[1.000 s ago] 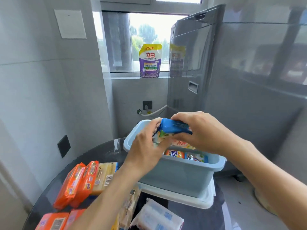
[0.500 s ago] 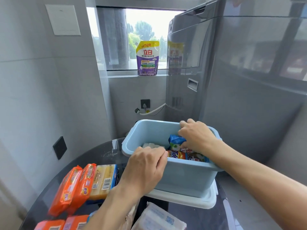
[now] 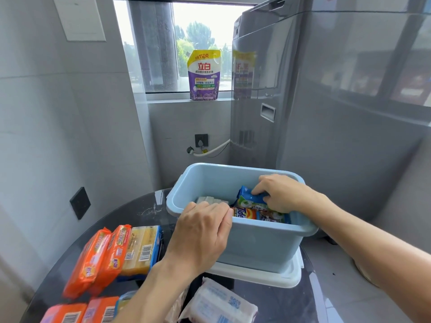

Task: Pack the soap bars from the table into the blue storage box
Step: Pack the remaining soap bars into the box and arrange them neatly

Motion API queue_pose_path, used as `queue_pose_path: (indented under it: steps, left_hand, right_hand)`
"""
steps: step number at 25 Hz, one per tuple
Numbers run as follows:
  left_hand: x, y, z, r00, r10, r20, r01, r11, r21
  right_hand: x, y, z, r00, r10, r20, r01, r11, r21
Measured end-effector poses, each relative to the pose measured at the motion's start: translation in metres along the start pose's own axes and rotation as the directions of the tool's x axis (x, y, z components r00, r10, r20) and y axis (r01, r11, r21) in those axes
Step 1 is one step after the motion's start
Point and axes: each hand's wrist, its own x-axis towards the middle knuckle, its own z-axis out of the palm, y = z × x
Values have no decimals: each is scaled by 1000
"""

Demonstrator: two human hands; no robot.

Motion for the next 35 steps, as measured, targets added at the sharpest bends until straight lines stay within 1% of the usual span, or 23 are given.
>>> queue_pose_path:
  steps: [2, 3, 4, 8, 10, 12, 13, 15, 16, 19, 21, 23, 24, 25, 26, 27, 29, 30, 33, 35]
  left_hand:
    - [1, 0, 1, 1000, 0, -19, 0, 1000, 17]
    - [0, -1, 2, 1000, 3, -11, -3, 1000, 18]
    - [-1, -1, 3, 1000, 8, -4, -8, 1000, 15]
    - [-2, -4, -1, 999, 33, 37, -34, 999, 21]
    - [-3, -3, -1, 998, 37, 47, -39, 999, 35]
    - [-3, -2, 0, 997, 49, 61, -51, 998, 36]
    - [-2, -4, 0, 995, 58, 81, -61, 998, 31]
    - [-1, -10, 0, 983, 87, 163, -97, 994, 50]
    - [-2, -12, 1, 979, 109, 173, -124, 989, 82]
    - [-4, -9, 4, 986, 134, 101, -149, 977, 155]
    - [-1, -1, 6, 991, 116, 67, -127, 974, 189]
    - [-1, 7, 7, 995, 80, 66, -91, 977, 192]
    - [-1, 8, 9, 997, 58, 59, -68, 978, 198]
    - [-2, 10, 10, 998, 33, 57, -44, 977, 208]
    - [-2, 11, 12, 998, 11, 59, -24, 975, 220]
    - [-2, 12, 14, 998, -5, 59, -9, 973, 231]
    - [0, 12, 19, 999, -29, 41, 17, 965, 263]
    - [1, 13, 21, 998, -43, 37, 31, 960, 279]
    - [1, 18, 21, 997, -74, 33, 61, 948, 313]
    - [2, 21, 20, 996, -87, 36, 71, 945, 319]
  right_hand:
    - [5, -9, -1, 987, -26, 158, 32, 999, -35]
    - [9, -15, 1, 976, -30, 218, 43, 997, -57]
    - [12, -20, 3, 969, -31, 246, 51, 996, -78]
    - [11, -21, 0, 965, 37, 261, -36, 999, -8]
    - [1, -17, 0, 961, 79, 265, -59, 995, -83]
    - [-11, -11, 4, 965, 166, 202, -128, 974, -186]
    - [-16, -10, 3, 963, 185, 196, -140, 965, -221]
    - [-21, -5, 1, 940, 207, 272, -143, 961, -237]
    - [-21, -2, -1, 925, 222, 309, -154, 961, -230]
    - [-19, -1, 0, 895, 224, 386, -174, 971, -162]
    - [-14, -2, -1, 905, 222, 362, -169, 971, -171]
    - [-10, -5, -6, 942, 185, 279, -146, 977, -156]
    - [-5, -8, -10, 957, 149, 250, -127, 987, -100]
    - [2, -12, -14, 959, 118, 256, -120, 993, -9]
    - [9, -16, -16, 954, 86, 288, -110, 992, 68]
    - [14, -19, -17, 938, 60, 342, -99, 990, 97]
    - [23, -27, -14, 899, 19, 437, -61, 995, 82]
    - [28, -29, -10, 888, 3, 461, -42, 996, 75]
    - [33, -33, -9, 877, 5, 481, -39, 997, 61]
    - [30, -33, -12, 884, 7, 467, -64, 992, 105]
